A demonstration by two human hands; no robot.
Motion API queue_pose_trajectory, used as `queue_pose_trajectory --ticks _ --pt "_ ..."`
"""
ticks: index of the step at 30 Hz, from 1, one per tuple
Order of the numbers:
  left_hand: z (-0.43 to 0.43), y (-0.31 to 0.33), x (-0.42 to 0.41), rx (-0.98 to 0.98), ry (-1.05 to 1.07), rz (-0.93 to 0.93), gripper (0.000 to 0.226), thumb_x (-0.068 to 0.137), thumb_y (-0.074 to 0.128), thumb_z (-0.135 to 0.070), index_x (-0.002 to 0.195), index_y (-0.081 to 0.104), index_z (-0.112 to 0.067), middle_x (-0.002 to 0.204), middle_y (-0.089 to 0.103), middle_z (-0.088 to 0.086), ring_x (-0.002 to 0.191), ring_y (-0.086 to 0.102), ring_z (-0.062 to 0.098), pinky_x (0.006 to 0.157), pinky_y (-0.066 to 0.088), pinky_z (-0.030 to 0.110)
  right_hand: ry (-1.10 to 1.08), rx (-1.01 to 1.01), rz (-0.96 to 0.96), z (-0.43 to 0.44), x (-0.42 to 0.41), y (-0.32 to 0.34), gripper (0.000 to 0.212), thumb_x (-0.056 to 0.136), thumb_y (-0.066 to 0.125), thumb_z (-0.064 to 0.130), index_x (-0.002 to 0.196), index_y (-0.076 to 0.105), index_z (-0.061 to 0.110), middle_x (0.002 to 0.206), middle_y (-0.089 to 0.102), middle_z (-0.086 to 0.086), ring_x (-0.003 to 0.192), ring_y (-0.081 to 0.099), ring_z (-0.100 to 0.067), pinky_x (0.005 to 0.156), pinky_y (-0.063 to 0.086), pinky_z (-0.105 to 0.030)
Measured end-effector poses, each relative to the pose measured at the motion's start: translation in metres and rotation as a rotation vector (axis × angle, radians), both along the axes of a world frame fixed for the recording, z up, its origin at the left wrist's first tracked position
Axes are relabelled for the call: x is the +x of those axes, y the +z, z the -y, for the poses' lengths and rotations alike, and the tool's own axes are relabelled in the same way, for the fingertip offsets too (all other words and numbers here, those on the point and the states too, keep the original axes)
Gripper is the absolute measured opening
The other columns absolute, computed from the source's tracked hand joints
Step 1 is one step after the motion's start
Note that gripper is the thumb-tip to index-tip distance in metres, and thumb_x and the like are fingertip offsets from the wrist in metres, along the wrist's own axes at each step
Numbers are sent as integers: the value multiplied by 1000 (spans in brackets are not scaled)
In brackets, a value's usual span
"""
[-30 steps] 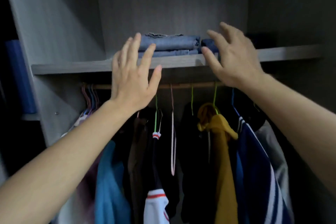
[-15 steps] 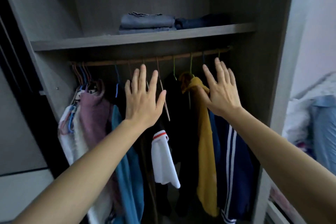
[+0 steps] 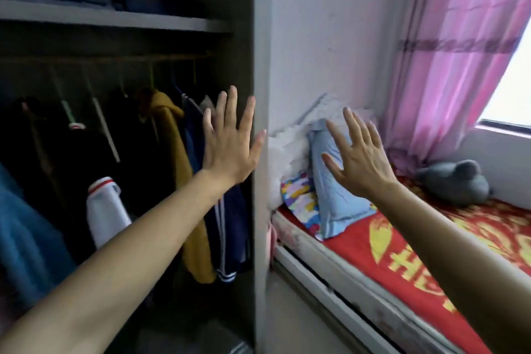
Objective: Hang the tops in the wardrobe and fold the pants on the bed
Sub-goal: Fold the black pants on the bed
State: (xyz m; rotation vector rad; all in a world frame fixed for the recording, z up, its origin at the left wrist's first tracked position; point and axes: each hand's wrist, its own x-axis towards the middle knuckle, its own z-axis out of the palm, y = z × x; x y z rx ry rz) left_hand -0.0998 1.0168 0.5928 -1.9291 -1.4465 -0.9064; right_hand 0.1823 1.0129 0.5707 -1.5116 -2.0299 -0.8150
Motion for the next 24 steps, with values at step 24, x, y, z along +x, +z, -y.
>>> queue_pose_trajectory --ticks 24 --pt "4 -151 740 -260 -925 -97 68 101 32 -52 158 16 -18 165 -3 17 152 -3 33 116 9 64 -1040 -228 -243 256 633 -156 77 97 48 52 158 22 13 164 10 -24 151 16 -39 121 11 -57"
